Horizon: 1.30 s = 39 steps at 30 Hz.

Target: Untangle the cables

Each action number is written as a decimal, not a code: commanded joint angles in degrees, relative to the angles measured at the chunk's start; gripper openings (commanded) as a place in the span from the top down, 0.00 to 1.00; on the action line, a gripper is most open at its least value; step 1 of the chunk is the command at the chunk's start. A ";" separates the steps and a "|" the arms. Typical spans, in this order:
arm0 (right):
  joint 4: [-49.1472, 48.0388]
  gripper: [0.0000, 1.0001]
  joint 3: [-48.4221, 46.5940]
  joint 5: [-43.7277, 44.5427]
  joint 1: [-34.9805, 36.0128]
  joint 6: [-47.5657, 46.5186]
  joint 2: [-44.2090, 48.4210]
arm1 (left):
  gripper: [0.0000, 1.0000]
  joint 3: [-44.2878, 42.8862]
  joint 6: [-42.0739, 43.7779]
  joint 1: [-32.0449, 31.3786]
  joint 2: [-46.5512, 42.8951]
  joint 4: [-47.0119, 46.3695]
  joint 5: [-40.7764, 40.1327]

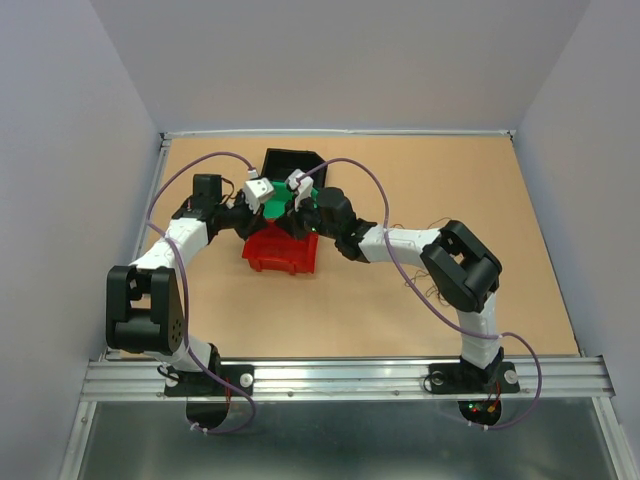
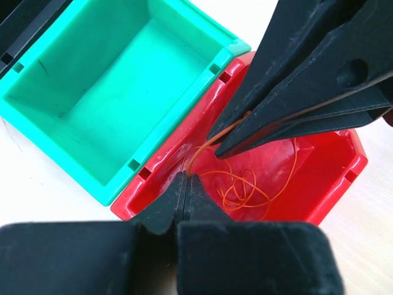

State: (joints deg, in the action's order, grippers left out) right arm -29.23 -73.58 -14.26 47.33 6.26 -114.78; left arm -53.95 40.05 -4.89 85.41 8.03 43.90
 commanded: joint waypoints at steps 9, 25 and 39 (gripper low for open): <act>7.68 1.00 -5.42 -4.99 0.74 -2.92 -4.48 | 0.34 0.43 -3.05 12.70 -5.43 -3.11 14.98; 28.18 0.99 -19.85 -2.44 1.18 -8.72 -17.67 | 0.33 2.89 -6.47 16.49 -9.29 -7.77 17.27; 26.69 0.73 -22.48 0.46 1.18 -6.97 -8.80 | 0.33 4.65 -11.49 19.39 -9.91 -14.89 16.48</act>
State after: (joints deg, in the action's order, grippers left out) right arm -2.17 -91.90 -15.90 48.10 -1.54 -128.95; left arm -50.11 29.80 14.35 77.82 -3.73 59.46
